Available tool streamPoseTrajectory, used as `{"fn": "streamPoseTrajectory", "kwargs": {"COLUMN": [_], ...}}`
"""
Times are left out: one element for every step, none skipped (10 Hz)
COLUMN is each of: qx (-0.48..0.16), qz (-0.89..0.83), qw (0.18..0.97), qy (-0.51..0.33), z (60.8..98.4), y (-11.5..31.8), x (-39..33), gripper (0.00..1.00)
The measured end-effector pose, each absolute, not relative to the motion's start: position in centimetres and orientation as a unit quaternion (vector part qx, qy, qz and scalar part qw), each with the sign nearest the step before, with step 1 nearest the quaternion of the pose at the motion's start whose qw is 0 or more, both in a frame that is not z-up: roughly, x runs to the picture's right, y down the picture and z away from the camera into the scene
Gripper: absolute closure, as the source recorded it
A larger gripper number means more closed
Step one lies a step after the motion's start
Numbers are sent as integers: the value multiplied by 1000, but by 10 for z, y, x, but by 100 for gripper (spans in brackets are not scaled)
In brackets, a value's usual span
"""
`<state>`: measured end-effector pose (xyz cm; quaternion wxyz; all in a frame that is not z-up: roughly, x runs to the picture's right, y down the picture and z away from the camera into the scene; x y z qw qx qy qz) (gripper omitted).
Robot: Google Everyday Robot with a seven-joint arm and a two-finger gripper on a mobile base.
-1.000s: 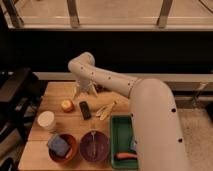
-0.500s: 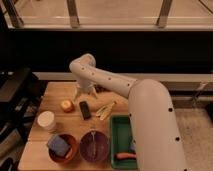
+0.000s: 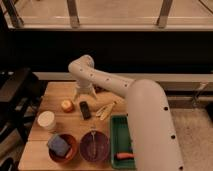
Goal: Wipe table surface with eraser
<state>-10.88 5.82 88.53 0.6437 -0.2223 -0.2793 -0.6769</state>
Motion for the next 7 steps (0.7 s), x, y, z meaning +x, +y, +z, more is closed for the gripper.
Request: {"fn": "streamPoseTrajectory", "kwargs": {"qx": [-223, -225, -231, -239, -247, -258, -265], "qz": [-677, -678, -681, -682, -683, -682, -680], "qw": [643, 642, 637, 632, 627, 621, 618], "qy": [-279, -279, -278, -280, -282, -287, -293], "z": [888, 891, 895, 901, 907, 915, 920], "y": [59, 60, 62, 67, 71, 79, 84], "x": [-111, -113, -115, -116, -117, -118, -119], "gripper": [20, 20, 20, 20, 20, 20, 20]}}
